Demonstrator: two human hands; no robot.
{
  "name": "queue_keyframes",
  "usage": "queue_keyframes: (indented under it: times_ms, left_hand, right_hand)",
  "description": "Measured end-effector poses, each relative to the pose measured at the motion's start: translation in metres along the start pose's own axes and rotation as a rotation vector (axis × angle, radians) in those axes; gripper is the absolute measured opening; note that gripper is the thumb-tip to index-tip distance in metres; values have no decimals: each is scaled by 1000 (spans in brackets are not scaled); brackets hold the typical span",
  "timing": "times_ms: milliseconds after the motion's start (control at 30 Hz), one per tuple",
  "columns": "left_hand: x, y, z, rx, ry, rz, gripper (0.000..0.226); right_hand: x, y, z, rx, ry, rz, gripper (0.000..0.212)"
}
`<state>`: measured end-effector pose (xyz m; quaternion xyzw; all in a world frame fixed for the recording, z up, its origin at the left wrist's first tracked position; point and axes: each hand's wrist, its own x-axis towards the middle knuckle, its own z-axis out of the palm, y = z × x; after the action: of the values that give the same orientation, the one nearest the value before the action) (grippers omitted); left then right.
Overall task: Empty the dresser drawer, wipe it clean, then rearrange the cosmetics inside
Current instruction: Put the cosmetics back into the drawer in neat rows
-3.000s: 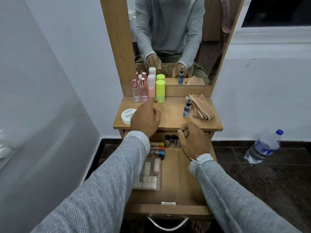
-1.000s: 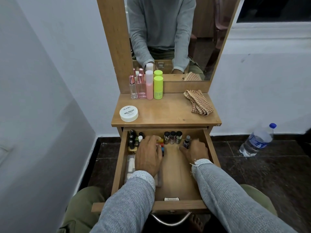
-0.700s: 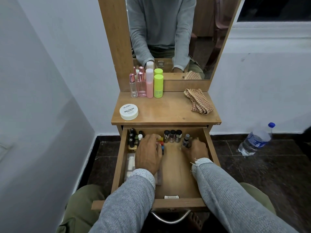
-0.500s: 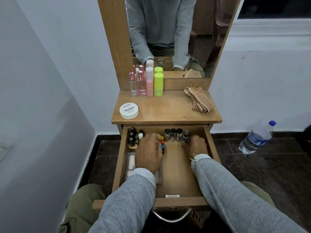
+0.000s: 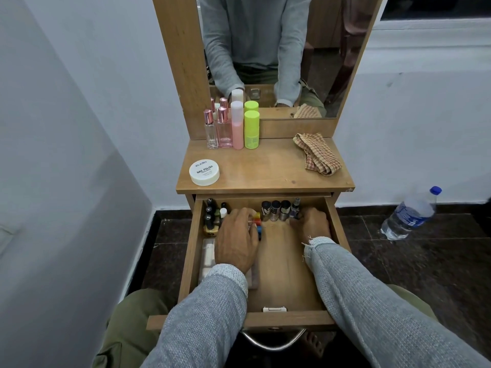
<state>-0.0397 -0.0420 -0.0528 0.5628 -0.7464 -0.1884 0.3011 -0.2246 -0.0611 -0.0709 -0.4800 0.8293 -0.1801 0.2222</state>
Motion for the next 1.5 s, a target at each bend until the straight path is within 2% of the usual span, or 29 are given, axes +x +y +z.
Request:
queue_keyframes:
  times_ms: [167,267,367,533,700,800,867,933,1100,1167,1267,1367,1500]
  left_hand:
    - [7,2,-6,9,119,80,23]
    - [28,16,-18,26,170,166,26]
    - [70,44,-36,106,95,143,42]
    - [142,85,-58,333,-22,49,65]
    - [172,92,-60,534,-63,-28,57]
    - [174,86,-55,587,30,21,38]
    - [173,83,-54,559,121,90,29]
    - [170,81,-54,542,163,156,31]
    - [164,82,-50,432,117,213,35]
    - [157,80,-50,339,116,214,34]
    - [135,77,-53,138,200,217,35]
    - [95,75,-58,-88,247,208,38]
    - [37,68,-59,-223,172,178,35]
  right_hand:
    - [-12,-3,-8,17,-68,69,20]
    - [-24,-9,-11,-34,-102,26,12]
    - [-38,-20,-11,-119,-106,-64,19]
    - [-50,-31,-8,-232,-135,-181,21]
    - [-48,-29,-7,-244,-152,-230,16]
    - [-47,-29,-7,-247,-174,-242,14]
    - [-47,-30,-7,-230,-163,-248,18]
    - [-47,-31,-8,-216,-141,-258,22]
    - [-49,-31,-9,-197,-106,-259,25]
    - [-49,-30,-11,-163,-81,-256,24]
    - [-49,-28,-14,-16,37,-273,23]
    - [-53,-29,-20,192,149,-343,34]
    - [-67,-32,-22,295,206,-524,55]
